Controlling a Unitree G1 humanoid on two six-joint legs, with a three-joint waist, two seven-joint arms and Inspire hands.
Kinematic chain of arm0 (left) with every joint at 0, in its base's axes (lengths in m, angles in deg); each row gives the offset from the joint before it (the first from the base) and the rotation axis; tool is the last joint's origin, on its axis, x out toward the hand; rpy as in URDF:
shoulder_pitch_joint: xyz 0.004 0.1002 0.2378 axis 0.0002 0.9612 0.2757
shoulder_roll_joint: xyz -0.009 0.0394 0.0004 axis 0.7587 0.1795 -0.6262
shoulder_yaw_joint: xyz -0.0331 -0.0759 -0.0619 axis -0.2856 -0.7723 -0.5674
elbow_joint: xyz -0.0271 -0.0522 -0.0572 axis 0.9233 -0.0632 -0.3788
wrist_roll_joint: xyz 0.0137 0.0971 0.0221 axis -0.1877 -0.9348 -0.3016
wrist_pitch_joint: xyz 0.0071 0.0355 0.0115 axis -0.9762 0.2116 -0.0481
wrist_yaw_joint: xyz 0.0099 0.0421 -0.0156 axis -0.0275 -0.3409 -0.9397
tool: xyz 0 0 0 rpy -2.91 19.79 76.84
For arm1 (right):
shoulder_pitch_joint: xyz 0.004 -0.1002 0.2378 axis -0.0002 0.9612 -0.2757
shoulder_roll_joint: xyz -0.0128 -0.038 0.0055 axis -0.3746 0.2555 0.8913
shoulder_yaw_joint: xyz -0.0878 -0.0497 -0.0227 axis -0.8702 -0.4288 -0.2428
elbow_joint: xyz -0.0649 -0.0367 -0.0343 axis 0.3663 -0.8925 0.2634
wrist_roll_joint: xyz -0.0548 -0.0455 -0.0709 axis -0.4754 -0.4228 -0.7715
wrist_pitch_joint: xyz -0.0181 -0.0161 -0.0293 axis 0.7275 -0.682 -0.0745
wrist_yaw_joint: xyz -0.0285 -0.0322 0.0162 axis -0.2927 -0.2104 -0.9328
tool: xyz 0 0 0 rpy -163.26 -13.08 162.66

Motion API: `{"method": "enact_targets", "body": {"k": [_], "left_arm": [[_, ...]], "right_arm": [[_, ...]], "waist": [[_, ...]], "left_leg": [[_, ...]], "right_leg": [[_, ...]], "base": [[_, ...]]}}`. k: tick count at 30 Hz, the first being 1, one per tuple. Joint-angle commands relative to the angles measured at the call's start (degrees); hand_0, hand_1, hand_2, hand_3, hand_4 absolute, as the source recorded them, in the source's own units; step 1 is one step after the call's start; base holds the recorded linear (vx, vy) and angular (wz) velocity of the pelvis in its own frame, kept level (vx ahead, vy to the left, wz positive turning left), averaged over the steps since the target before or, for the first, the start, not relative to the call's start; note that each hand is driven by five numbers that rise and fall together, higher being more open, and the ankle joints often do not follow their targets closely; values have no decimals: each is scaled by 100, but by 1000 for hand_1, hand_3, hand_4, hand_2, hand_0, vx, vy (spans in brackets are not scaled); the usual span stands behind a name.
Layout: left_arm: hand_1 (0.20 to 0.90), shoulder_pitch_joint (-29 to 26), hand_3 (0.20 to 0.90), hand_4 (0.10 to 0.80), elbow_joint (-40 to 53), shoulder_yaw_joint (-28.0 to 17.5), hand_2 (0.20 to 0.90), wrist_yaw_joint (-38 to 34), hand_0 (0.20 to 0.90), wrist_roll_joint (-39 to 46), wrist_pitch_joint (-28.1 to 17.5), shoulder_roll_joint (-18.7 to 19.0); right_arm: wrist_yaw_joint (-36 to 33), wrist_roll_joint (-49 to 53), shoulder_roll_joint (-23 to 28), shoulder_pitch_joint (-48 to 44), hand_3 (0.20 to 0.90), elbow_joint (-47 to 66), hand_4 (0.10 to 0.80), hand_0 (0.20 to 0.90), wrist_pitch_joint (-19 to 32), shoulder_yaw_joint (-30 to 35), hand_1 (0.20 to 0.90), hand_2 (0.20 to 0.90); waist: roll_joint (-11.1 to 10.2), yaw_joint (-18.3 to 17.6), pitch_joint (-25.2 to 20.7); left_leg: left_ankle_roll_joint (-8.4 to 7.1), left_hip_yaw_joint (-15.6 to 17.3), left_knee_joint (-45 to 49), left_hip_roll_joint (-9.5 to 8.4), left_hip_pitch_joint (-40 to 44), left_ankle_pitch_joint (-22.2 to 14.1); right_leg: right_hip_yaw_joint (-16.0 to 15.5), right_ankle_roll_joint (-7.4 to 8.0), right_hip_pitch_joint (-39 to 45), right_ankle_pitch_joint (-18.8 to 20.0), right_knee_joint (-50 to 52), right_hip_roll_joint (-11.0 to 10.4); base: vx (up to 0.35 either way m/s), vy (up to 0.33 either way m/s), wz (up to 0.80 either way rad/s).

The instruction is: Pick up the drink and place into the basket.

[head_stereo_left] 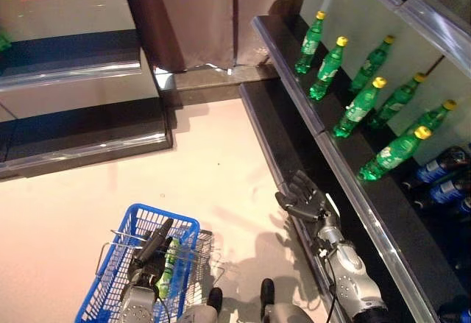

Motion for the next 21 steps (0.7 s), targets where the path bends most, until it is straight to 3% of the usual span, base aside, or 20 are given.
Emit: {"method": "enact_targets", "body": {"k": [1, 9, 21], "left_arm": [[300, -667, 200, 100, 471, -217, 300, 703, 300, -53, -1360, 279], [300, -610, 200, 100, 136, -211, 300, 369, 300, 311, -1485, 131], [300, -417, 200, 100, 211, -354, 300, 423, 300, 306, -1738, 118]], "right_arm": [[33, 273, 307, -19, 900, -65, 800, 900, 710, 139, 900, 900], [137, 192, 355, 24, 900, -75, 800, 900, 580, 194, 900, 900], [250, 36, 384, 5, 900, -53, 800, 900, 440, 144, 900, 900]], "waist": [[413, -138, -1236], [361, -285, -1251], [319, -114, -1139]], "left_leg": [[8, 220, 321, -142, -100, -625], [19, 315, 469, -132, -110, -737], [81, 187, 850, -247, -246, -914]], "right_leg": [[81, 77, 157, -366, 47, 237], [320, 58, 150, -392, 77, 284], [201, 104, 74, -445, 293, 137]], "base": [[16, -5, -25], [21, 3, -27], [25, 27, -9]]}}
